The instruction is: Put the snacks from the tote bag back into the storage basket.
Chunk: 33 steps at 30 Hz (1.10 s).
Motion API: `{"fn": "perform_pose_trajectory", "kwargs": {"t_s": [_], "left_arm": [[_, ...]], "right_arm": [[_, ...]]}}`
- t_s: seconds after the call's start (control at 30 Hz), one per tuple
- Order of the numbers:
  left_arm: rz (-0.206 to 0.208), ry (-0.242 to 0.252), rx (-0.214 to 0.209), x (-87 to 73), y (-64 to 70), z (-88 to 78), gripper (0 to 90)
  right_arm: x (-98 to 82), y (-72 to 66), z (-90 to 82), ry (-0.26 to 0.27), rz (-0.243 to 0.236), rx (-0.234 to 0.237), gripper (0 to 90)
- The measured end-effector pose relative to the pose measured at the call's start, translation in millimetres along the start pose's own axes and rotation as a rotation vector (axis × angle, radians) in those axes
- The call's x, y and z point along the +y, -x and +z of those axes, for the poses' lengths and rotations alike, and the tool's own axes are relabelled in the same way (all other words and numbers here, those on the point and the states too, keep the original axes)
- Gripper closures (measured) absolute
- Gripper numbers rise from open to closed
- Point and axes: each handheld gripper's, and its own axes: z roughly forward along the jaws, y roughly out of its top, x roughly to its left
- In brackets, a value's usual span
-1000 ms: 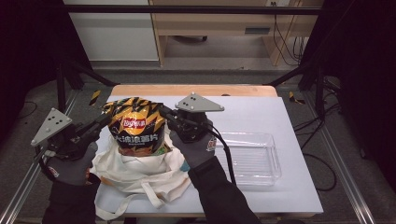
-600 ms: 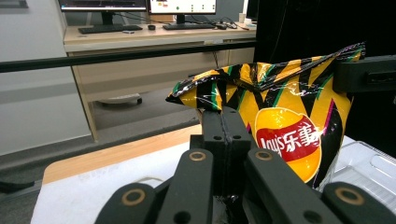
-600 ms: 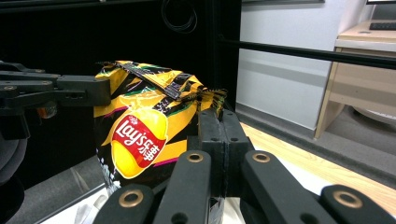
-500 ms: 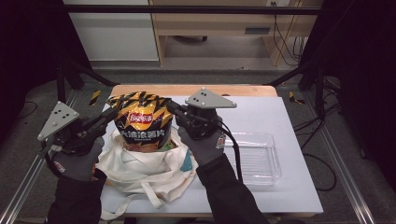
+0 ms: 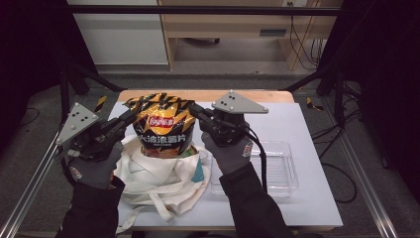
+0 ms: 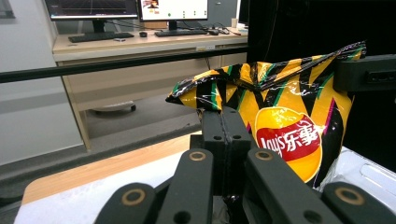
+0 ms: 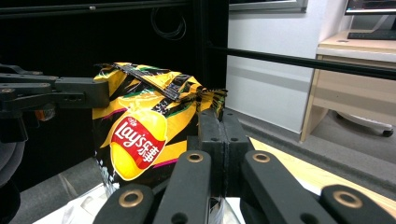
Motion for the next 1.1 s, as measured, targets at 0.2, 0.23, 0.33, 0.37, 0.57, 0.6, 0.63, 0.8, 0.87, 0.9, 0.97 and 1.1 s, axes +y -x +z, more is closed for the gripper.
{"fn": "perform_pose_trajectory", "kwargs": {"t_s": [0.2,0.23,0.33,0.37,0.57,0.6,0.63,0.8,0.87,0.9,0.97,1.1], "left_arm": [[0.001,-0.002,-0.009,2.1,7.7,8.6,90.0],[0.0,0.0,-0.01,2.4,8.7,9.6,90.0],[0.003,-0.001,-0.015,4.2,12.7,13.9,90.0],[0.004,-0.002,-0.017,4.7,13.8,15.1,90.0],[0.0,0.002,-0.031,7.2,22.4,22.0,90.0],[0.001,0.001,-0.033,7.5,23.9,23.3,90.0],[0.001,0.002,-0.036,7.7,25.4,24.7,90.0],[0.001,0.001,-0.05,8.1,32.7,31.8,90.0],[0.002,0.001,-0.054,8.4,35.4,34.4,90.0],[0.003,0.001,-0.056,8.7,36.5,35.6,90.0],[0.003,0.003,-0.059,9.3,38.8,37.9,90.0],[0.002,0.002,-0.069,10.0,43.3,42.1,90.0]], "right_arm": [[-0.2,6.9,-8.0,-0.002,-0.004,-0.018,90.0],[-0.1,8.2,-9.3,-0.001,-0.005,-0.021,90.0],[0.2,11.1,-13.4,0.0,-0.003,-0.026,90.0],[0.4,12.3,-15.1,0.002,-0.005,-0.03,90.0],[1.8,18.1,-24.8,0.002,-0.007,-0.047,90.0],[1.8,19.2,-26.3,0.005,-0.005,-0.05,90.0],[1.8,20.2,-28.0,0.004,-0.006,-0.054,90.0],[0.4,26.5,-35.0,0.006,-0.004,-0.072,90.0],[-0.2,28.9,-37.8,0.007,-0.002,-0.077,90.0],[-0.3,30.2,-39.6,0.005,0.0,-0.08,90.0],[-0.4,32.1,-42.4,0.006,-0.002,-0.083,90.0],[-0.4,36.0,-47.4,0.006,0.0,-0.094,90.0]]}}
